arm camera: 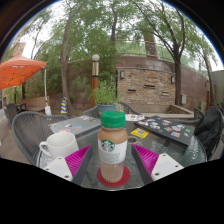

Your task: Pour water

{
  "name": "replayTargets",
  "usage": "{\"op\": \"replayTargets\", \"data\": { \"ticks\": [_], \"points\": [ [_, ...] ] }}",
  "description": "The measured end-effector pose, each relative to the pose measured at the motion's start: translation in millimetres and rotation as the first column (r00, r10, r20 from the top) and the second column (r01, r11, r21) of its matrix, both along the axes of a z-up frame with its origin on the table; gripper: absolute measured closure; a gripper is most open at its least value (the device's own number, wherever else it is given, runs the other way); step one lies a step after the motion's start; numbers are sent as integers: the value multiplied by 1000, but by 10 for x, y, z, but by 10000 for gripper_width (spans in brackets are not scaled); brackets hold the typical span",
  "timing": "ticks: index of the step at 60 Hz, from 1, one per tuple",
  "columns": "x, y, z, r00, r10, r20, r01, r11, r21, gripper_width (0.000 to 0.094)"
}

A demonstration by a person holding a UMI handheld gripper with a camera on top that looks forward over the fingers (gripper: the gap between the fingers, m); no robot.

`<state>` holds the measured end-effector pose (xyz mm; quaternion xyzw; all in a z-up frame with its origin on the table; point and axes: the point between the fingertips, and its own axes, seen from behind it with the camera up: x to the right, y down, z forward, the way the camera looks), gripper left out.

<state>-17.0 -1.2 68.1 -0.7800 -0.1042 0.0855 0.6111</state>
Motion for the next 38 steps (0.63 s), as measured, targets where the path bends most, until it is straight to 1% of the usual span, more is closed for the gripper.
{"op": "replayTargets", "data": {
  "ticks": [4, 9, 13, 21, 29, 38],
  "points": [
    [64, -161, 46, 1000, -6, 30, 5, 1000, 16, 100],
    [137, -441, 115, 999, -15, 52, 14, 1000, 14, 100],
    [169, -699, 189, 998, -3, 58, 2, 1000, 9, 101],
    [367, -1253, 377, 999, -27, 37, 27, 1000, 9, 98],
    [571, -1727, 450, 998, -61, -4, 61, 998, -2, 98],
    [617, -2115, 479, 999, -48, -22, 48, 999, -13, 98]
  ]
}}
